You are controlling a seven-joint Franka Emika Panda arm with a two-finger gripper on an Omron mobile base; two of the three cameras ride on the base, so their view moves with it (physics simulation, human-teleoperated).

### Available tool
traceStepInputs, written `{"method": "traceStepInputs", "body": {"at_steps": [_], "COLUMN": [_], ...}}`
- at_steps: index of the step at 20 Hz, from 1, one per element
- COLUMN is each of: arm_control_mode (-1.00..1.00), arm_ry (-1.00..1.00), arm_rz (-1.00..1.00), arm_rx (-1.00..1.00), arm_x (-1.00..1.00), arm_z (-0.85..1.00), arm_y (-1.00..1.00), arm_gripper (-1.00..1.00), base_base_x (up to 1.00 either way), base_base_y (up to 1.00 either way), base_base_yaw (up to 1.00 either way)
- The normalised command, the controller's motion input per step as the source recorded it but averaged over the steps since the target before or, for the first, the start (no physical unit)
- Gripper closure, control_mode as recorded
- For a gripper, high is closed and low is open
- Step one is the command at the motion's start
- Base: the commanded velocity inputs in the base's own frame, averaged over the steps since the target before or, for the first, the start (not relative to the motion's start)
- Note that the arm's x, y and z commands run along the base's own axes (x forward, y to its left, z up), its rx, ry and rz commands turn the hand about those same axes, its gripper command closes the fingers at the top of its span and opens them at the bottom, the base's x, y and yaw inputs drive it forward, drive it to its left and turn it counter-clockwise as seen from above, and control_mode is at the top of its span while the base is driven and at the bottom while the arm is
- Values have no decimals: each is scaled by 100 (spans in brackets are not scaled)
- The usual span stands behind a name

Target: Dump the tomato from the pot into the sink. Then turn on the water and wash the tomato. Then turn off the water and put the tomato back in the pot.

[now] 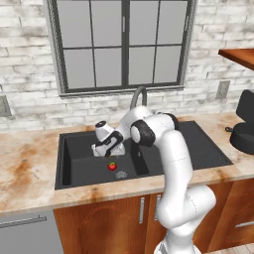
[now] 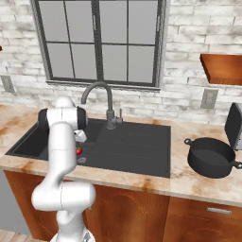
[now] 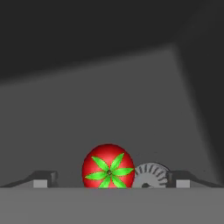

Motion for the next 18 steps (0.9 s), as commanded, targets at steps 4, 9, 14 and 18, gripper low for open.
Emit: {"method": "traceStepInputs", "body": {"at_steps": [4, 9, 14, 18], "arm_control_mode": [-100, -100, -100, -100], "arm_ry": [-9, -15, -16, -18], "arm_rz": [-2, -3, -2, 0], "arm_rx": [0, 1, 3, 5], "arm_x": [-39, -57, -65, -77], "arm_z": [59, 79, 95, 86], "arm_y": [-7, -40, -51, -62], "arm_gripper": [-100, -100, -100, -100], "base_base_x": [0, 0, 0, 0], "base_base_y": [0, 0, 0, 0], "base_base_yaw": [0, 0, 0, 0]}}
